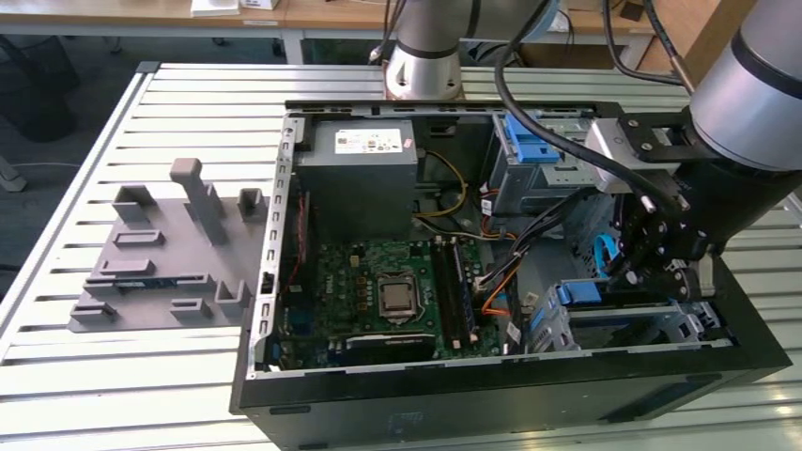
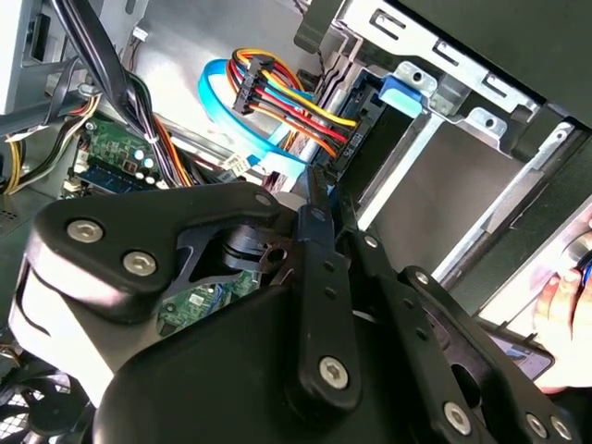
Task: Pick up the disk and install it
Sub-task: 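Insert the second disk wire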
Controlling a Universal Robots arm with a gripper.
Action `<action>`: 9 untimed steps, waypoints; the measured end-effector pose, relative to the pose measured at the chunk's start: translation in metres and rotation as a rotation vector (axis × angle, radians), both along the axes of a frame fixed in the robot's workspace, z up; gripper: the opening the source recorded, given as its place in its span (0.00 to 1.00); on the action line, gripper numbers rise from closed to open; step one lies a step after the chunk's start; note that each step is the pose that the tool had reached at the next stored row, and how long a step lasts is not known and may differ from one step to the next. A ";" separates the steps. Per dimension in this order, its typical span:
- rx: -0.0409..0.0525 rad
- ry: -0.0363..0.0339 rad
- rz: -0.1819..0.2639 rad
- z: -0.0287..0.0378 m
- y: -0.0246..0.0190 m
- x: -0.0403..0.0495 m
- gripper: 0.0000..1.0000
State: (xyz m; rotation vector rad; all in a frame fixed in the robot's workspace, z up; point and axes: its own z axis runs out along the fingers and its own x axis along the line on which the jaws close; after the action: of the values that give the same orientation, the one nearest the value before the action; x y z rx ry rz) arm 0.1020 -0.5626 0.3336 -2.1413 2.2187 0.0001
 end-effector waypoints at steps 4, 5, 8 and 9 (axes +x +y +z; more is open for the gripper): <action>0.0007 -0.0001 0.000 -0.0004 -0.0011 0.0000 0.16; 0.0010 0.0000 0.000 -0.0006 -0.0013 0.0000 0.16; 0.0010 0.0000 0.000 -0.0012 -0.0018 0.0001 0.16; 0.0008 0.0000 0.000 -0.0013 -0.0019 0.0000 0.16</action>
State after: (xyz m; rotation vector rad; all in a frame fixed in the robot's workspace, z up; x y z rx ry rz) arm 0.1020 -0.5645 0.3324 -2.1409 2.2183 0.0010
